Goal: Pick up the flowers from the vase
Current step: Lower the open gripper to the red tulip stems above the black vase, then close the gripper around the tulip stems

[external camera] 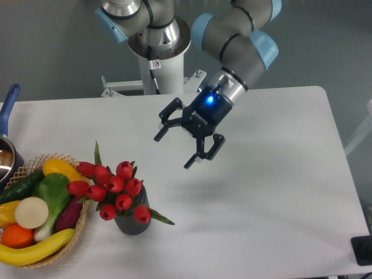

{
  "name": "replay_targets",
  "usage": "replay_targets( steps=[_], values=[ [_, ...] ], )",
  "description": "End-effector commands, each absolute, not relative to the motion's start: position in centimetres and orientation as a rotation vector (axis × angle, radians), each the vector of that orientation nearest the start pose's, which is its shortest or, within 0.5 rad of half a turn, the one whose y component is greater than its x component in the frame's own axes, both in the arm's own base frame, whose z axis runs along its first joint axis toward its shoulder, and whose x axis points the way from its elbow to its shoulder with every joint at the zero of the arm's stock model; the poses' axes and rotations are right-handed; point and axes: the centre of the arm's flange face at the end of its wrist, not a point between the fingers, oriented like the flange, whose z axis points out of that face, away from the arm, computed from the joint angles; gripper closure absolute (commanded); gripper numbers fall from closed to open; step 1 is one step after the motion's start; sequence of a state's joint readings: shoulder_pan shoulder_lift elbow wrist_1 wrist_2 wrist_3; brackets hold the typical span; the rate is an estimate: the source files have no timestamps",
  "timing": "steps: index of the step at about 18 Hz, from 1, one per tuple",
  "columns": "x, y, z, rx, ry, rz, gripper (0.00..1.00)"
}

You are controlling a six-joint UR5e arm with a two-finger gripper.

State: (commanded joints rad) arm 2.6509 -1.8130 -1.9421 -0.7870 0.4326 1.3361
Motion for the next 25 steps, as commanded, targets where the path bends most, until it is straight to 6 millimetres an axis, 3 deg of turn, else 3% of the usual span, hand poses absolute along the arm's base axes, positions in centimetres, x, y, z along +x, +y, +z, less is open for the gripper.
replay_targets(
  steps=[3,13,18,25],
  values=[
    [-34.7,46.3,30.7,-1.976,0.399,-0.336,0.00],
    [-34.1,50.9,30.1,-1.956,0.492,-0.357,0.00],
    [-33.0,51.4,29.2,-1.952,0.512,-0.366,0.00],
    [-31.7,52.5,29.4,-1.943,0.546,-0.378,0.00]
  ],
)
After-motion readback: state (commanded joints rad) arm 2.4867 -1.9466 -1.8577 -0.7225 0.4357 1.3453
